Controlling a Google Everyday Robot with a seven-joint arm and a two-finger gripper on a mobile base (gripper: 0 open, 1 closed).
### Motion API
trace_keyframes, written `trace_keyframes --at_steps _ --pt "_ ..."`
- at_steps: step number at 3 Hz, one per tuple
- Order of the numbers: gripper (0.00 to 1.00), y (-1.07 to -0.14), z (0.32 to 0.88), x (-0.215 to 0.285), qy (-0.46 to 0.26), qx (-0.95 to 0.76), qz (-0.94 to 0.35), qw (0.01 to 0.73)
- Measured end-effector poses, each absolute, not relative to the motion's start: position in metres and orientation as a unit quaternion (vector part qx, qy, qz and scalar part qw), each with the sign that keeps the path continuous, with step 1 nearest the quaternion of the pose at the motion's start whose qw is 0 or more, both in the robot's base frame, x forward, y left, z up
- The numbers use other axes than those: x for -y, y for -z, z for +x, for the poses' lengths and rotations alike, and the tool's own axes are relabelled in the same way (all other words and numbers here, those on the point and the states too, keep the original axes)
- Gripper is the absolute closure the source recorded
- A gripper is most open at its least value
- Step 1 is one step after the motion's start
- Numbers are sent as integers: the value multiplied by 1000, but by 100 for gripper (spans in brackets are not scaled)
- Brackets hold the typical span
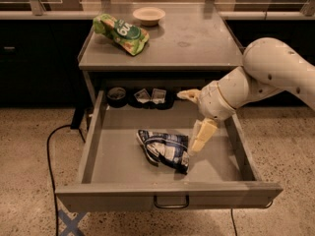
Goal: Pick blue chip bag from top drawer and place on counter
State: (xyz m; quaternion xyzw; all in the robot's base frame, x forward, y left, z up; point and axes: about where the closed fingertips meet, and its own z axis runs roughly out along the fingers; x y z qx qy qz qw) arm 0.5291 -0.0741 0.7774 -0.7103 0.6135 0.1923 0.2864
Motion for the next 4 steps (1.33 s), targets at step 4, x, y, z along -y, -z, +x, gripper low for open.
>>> trace_keyframes --at_steps 4 --pt "0 -681 532 8 -194 -612 -715 275"
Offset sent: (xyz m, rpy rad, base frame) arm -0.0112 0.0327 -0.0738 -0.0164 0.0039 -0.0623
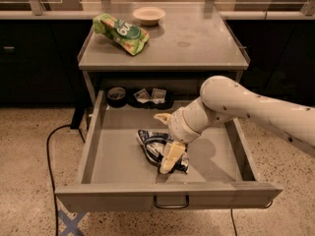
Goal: Pick blue chip bag from top drawer and place on counter
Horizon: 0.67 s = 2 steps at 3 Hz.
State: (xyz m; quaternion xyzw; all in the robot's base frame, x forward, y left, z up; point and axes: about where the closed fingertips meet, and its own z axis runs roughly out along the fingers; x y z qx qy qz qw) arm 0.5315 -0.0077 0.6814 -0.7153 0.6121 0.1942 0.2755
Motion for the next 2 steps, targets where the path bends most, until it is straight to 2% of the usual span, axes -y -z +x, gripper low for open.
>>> trace_keyframes --at_steps 2 --pt "0 -655 555 -1 -189 -616 -712 279"
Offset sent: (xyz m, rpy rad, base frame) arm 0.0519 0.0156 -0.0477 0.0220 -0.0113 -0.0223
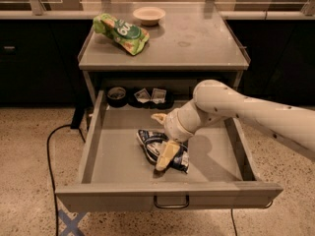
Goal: Pick blue chip bag from top drawer and place on counter
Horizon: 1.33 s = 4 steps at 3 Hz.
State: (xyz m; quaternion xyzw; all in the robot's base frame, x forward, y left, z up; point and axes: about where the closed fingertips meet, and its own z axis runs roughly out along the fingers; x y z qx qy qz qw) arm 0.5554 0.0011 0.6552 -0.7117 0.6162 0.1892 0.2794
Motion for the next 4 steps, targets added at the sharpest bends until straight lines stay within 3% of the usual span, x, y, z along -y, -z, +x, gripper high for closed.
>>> trace_keyframes --at_steps 1,2,4 --pt "0 -634 564 -10 -200 -614 -713 272" --pt "18 -617 562 -16 -211 -615 -717 251" --pt "65 -616 561 -16 -212 -615 -717 250"
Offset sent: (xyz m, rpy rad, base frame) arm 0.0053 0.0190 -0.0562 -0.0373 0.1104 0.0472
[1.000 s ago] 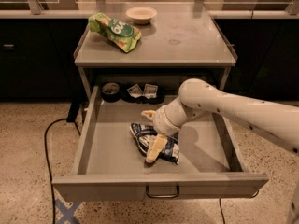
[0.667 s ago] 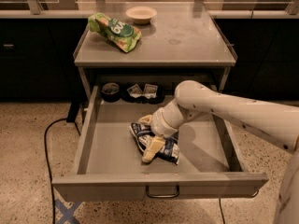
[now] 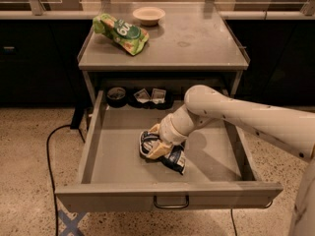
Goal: Pick blue chip bag from top drawer and place on counter
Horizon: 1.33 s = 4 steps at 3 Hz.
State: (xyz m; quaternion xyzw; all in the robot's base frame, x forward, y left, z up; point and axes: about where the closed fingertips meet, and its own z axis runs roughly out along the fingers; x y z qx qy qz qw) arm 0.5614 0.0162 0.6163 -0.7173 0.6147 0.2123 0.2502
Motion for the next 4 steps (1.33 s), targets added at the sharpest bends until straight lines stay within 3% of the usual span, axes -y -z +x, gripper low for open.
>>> trace_keyframes --at_steps 1,2,4 --pt "88 -651 570 -15 -229 -617 -695 288" --pt "100 -717 587 -20 -234 -597 -691 333" --pt "100 -865 625 -35 -215 -536 -710 403"
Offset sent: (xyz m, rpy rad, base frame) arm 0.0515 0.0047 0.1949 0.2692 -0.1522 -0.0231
